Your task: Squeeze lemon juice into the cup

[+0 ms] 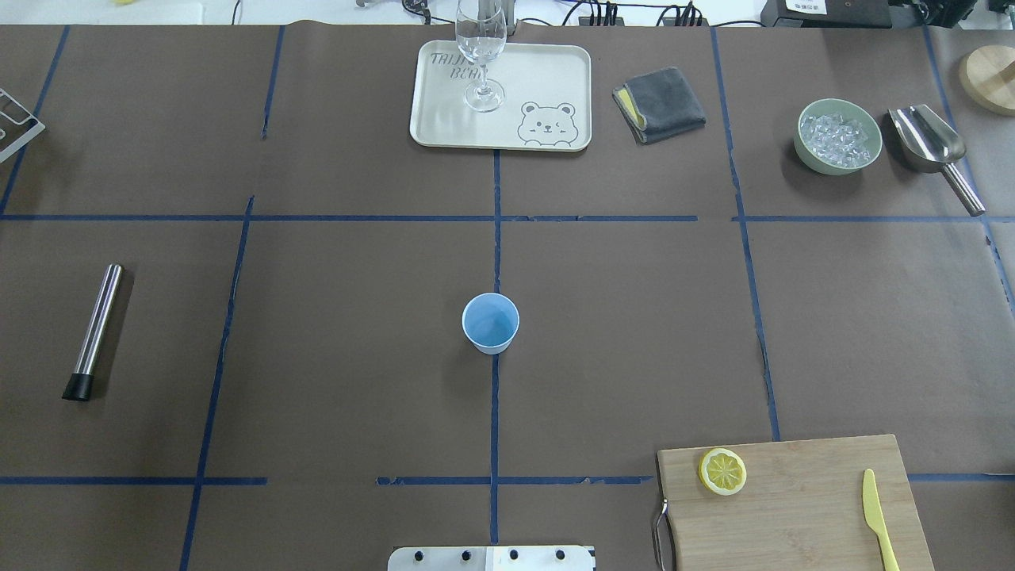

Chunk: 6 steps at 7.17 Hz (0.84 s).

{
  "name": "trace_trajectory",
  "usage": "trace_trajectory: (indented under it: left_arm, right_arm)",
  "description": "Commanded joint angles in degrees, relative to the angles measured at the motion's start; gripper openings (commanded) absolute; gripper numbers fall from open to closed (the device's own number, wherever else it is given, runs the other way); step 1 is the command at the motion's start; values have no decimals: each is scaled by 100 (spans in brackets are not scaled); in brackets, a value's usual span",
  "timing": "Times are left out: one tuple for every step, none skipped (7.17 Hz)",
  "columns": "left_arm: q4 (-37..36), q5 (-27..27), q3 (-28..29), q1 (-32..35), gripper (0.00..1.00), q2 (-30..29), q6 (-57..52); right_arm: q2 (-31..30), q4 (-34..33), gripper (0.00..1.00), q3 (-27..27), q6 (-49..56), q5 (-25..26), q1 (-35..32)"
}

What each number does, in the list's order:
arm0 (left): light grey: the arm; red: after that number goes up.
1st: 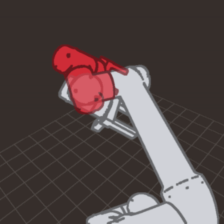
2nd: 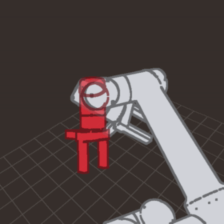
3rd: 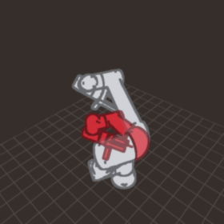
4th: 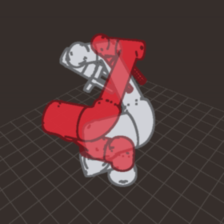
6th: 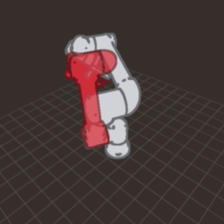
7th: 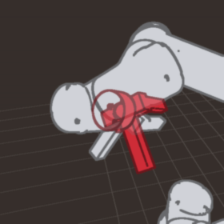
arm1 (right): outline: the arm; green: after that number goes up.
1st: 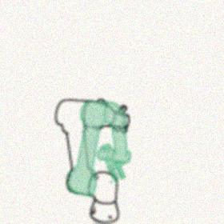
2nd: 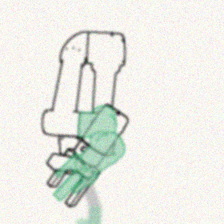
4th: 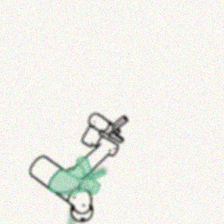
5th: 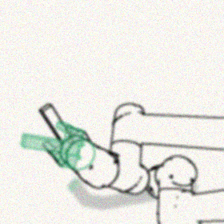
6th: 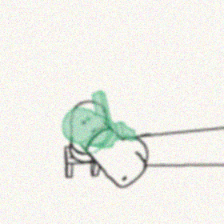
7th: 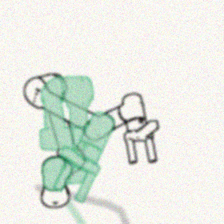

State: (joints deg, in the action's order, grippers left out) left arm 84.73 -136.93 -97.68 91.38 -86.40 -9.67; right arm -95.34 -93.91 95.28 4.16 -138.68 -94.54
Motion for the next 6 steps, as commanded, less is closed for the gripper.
trace_trajectory:
  left_arm:
    - [0,-17,-23,3,100,9,9]
    - [0,-9,-93,3,100,27,9]
    - [-9,-9,-119,3,100,10,9]
    - [0,-9,-163,3,100,-8,17]
    - [0,-17,-207,3,100,-8,18]
    - [0,-18,-303,3,100,-8,18]
  right_arm:
    - [76,13,100,69,-11,-10,5]
    - [103,21,100,157,-37,-63,5]
    - [120,13,100,332,-168,-107,31]
    - [477,-48,100,377,-413,-159,293]
    - [759,-23,100,447,-607,-116,365]
    - [727,21,100,456,-696,-194,418]
